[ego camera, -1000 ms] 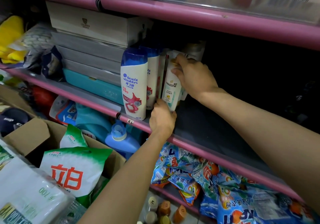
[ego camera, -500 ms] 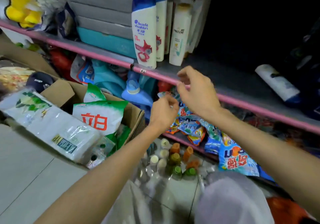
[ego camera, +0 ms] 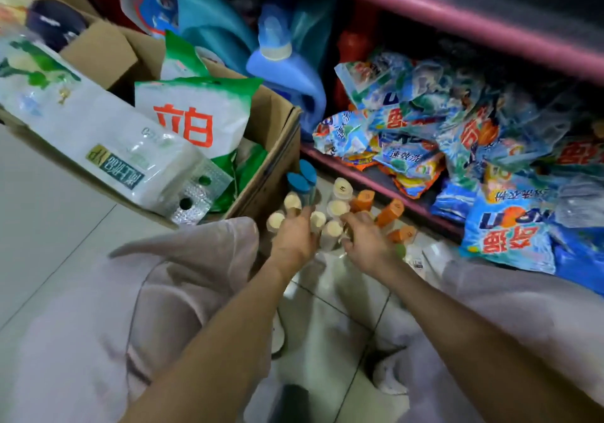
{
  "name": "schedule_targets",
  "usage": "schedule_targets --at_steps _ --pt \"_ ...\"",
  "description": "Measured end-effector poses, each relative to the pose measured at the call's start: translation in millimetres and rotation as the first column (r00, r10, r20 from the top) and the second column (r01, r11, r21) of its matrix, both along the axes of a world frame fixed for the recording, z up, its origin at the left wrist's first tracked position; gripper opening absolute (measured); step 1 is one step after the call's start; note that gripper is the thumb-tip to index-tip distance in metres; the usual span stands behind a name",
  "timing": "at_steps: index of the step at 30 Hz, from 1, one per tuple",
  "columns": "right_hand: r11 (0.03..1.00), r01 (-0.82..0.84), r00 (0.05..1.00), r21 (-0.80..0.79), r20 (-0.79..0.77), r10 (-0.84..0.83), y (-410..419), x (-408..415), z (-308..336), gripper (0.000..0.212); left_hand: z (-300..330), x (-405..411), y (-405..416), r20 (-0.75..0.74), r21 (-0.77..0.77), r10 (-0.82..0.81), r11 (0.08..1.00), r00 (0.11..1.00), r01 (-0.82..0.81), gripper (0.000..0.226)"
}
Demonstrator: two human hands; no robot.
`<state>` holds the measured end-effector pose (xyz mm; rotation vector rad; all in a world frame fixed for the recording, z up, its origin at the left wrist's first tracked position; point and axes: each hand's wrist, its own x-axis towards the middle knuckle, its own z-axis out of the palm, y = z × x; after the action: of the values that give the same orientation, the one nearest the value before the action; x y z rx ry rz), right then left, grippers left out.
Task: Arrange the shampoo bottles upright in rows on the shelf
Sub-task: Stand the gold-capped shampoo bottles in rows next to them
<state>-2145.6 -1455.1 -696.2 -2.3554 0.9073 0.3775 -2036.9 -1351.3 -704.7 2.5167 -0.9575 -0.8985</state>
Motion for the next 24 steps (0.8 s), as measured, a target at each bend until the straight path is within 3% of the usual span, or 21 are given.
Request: schedule_targets --at_steps 5,11,18,21,24 --pt "0.999 -0.034 0.999 -0.043 -0.011 0.033 2.4 10.0 -29.6 0.059 -31.7 -0.1 -8.2 -0.021 0.046 0.036 0.998 0.999 -0.035 0.064" --pt "0.986 -0.140 0.986 -0.091 -0.107 0.130 6.5 21.7 -45.6 0.060 -58.4 -1.0 -21.8 0.005 0.077 -0.110 0.991 0.994 0.109 0.077" --pt "0.966 -0.231 0.967 -0.115 -0.138 0.215 0.7 16.7 -62.9 0.069 -68.8 -0.4 -29.3 0.060 0.125 -0.135 0.984 0.989 0.127 0.057" --pt "0.957 -0.268 0.952 -0.114 -0.184 0.245 -2.5 7.7 -68.2 0.065 -70.1 0.4 -26.8 0.084 0.159 -0.131 0.980 0.988 0.116 0.040" --pt "0.972 -0.200 0.972 -0.121 -0.150 0.181 -4.4 -3.1 -67.2 0.057 -65.3 5.6 -24.8 0.118 0.174 -0.145 0.977 0.982 0.123 0.031"
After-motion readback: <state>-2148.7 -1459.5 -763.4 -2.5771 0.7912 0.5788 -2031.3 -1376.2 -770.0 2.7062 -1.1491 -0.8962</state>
